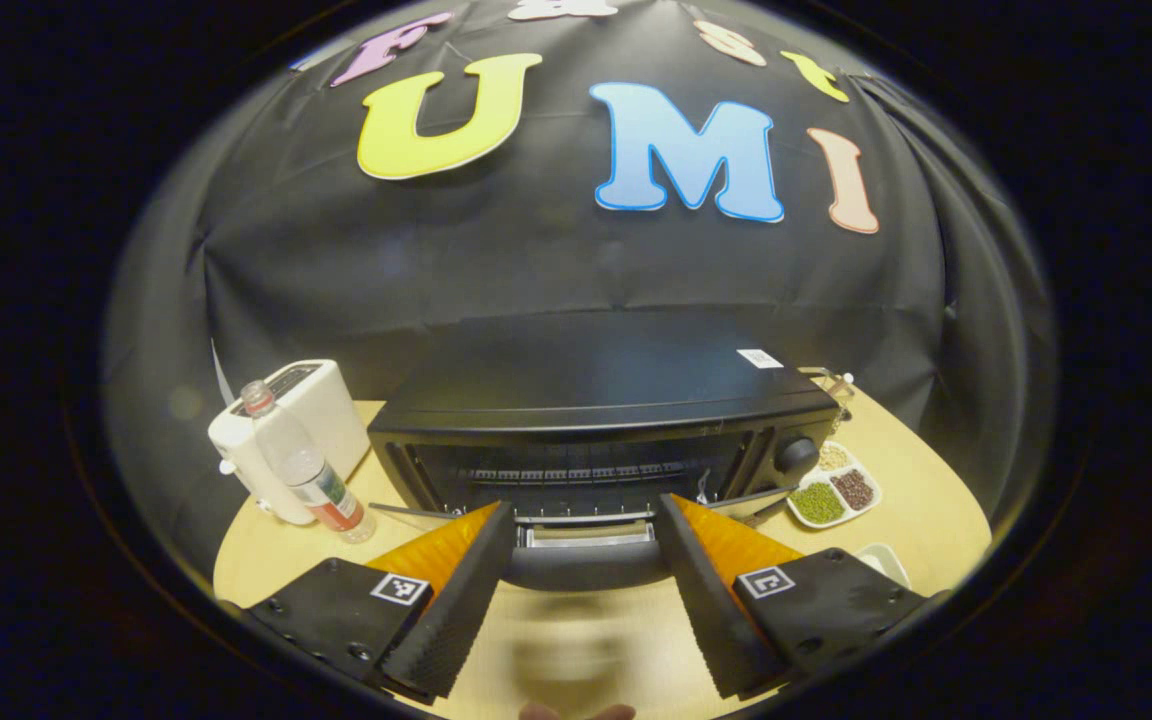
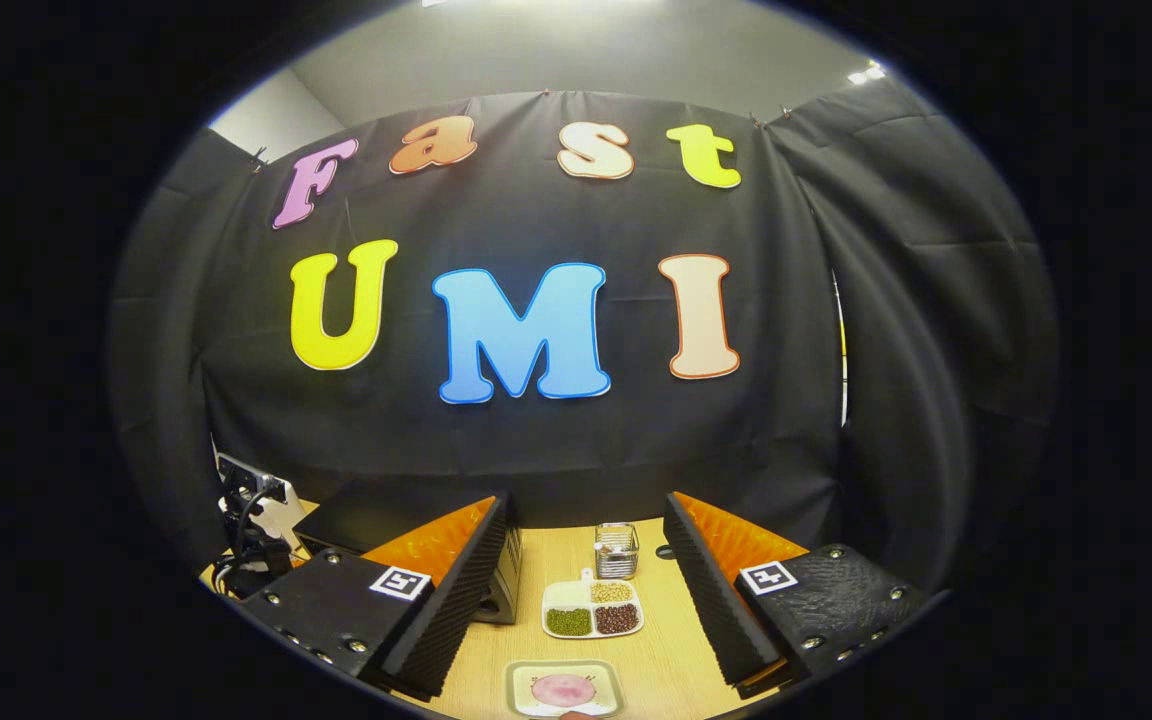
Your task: Open the electric oven with the left hand, put the food in, and close the electric oven.
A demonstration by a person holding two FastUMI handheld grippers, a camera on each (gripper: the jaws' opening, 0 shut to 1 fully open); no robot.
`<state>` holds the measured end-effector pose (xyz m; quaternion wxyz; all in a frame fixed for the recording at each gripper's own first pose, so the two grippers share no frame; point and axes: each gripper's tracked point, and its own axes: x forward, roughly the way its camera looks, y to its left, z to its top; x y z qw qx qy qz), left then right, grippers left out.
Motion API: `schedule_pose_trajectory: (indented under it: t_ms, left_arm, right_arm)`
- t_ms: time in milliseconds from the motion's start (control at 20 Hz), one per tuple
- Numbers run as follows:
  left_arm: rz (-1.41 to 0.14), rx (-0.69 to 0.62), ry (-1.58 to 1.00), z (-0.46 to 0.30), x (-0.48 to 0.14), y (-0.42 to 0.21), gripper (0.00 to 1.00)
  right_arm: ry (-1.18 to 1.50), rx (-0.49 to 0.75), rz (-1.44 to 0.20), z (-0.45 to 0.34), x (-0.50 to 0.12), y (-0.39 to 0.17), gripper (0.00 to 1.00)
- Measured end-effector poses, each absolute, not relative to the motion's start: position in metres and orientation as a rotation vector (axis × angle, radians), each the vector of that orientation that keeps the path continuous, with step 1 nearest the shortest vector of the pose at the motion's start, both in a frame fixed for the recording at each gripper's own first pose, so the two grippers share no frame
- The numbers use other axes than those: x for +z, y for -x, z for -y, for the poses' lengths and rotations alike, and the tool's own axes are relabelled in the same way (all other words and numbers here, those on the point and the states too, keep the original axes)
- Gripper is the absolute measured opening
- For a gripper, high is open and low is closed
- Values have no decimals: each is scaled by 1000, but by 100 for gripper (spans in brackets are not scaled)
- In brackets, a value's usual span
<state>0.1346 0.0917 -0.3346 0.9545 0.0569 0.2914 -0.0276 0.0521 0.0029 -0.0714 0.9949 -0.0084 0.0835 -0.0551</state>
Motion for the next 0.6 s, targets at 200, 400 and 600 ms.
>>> schedule_pose_trajectory:
  t_ms: [200,400,600]
  left_arm:
    - [-602,-62,-118,-93,-343,-122,97]
    - [-618,-59,-114,-95,-354,-102,97]
    - [-648,-63,-145,-97,-371,-81,96]
  right_arm:
    - [22,-111,-177,-2,-74,-45,97]
    - [26,-121,-191,0,-78,-35,97]
    - [29,-121,-200,-2,-82,-29,97]
